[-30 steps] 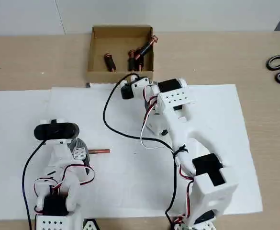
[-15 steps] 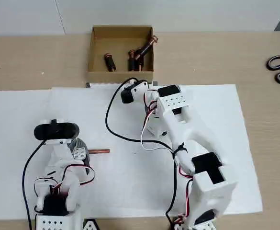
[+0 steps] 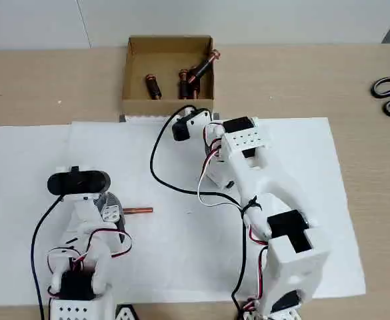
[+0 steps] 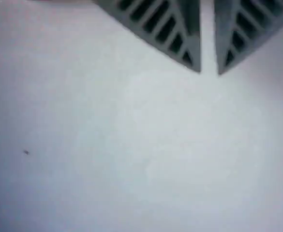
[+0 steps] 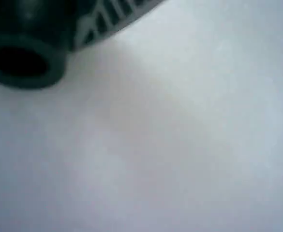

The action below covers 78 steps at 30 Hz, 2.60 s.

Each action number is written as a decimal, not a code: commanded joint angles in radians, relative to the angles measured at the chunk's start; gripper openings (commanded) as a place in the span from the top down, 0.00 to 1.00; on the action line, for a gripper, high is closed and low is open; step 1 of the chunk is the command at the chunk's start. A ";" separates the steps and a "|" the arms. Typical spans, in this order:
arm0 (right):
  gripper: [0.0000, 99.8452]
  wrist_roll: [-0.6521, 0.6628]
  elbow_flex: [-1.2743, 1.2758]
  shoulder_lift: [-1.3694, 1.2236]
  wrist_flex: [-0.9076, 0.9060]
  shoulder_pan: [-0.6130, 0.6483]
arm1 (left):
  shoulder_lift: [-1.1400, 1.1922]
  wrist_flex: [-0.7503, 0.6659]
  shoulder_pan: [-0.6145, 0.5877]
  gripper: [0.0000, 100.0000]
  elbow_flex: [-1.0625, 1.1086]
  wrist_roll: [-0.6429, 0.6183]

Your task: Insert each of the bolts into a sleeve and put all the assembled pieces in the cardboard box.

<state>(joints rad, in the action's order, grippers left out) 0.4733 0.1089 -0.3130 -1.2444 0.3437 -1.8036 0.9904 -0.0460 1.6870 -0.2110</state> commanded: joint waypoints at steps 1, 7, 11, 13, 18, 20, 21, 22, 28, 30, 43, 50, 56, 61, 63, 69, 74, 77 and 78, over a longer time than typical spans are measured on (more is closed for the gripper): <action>0.99 0.002 0.002 -0.010 0.012 0.004 | -0.008 -0.003 0.003 0.99 -0.038 -0.003; 0.99 -0.066 -0.123 0.160 -0.127 0.015 | -0.008 -0.003 -0.002 0.99 -0.038 -0.005; 1.00 -0.069 -0.149 0.272 -0.199 0.018 | -0.008 -0.018 -0.002 0.99 -0.087 -0.005; 1.00 -0.069 -0.147 0.308 -0.248 0.010 | -0.005 -0.041 0.002 0.99 -0.170 -0.005; 0.99 -0.071 -0.147 0.363 -0.346 -0.065 | 0.002 -0.034 -0.002 0.99 -0.311 -0.002; 0.99 -0.072 -0.147 0.377 -0.372 -0.096 | 0.002 0.034 -0.003 0.99 -0.337 -0.002; 0.99 -0.072 -0.147 0.383 -0.384 -0.113 | 0.002 0.063 -0.003 0.99 -0.355 -0.005; 0.99 -0.075 -0.146 0.386 -0.392 -0.127 | 0.002 0.086 -0.003 0.99 -0.375 -0.006; 0.99 -0.114 -0.146 0.403 -0.424 -0.176 | 0.051 0.098 -0.005 0.99 -0.519 -0.068; 0.99 -0.114 -0.127 0.404 -0.424 -0.176 | 0.130 0.100 -0.005 0.99 -0.599 -0.069; 0.99 -0.164 0.006 0.466 -0.435 -0.177 | 0.786 0.103 -0.005 0.99 -1.202 -0.071; 0.99 -0.163 0.147 0.608 -0.410 -0.193 | 0.961 0.152 -0.006 0.99 -1.283 -0.216; 0.99 -0.163 0.267 0.684 -0.363 -0.306 | 1.119 0.253 -0.060 0.99 -1.282 -0.575; 0.99 -0.161 0.302 0.730 -0.366 -0.389 | 1.290 0.379 -0.075 0.99 -1.287 -0.753; 0.99 -0.160 0.313 0.745 -0.366 -0.414 | 1.339 0.430 -0.075 0.99 -1.288 -0.864; 0.99 -0.120 0.361 0.791 -0.366 -0.463 | 1.399 0.526 -0.074 0.99 -1.287 -0.982; 0.99 -0.120 0.404 0.816 -0.343 -0.472 | 1.402 0.528 -0.071 0.99 -1.279 -0.982; 0.99 -0.120 0.410 0.823 -0.334 -0.472 | 1.402 0.528 -0.068 0.99 -1.279 -0.979; 0.99 -0.120 0.410 0.823 -0.331 -0.472 | 1.404 0.528 -0.068 0.99 -1.279 -0.979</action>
<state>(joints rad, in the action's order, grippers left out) 0.3445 0.5217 0.4772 -1.5942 -0.1166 -0.4012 1.5075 -0.1181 0.4442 -1.1853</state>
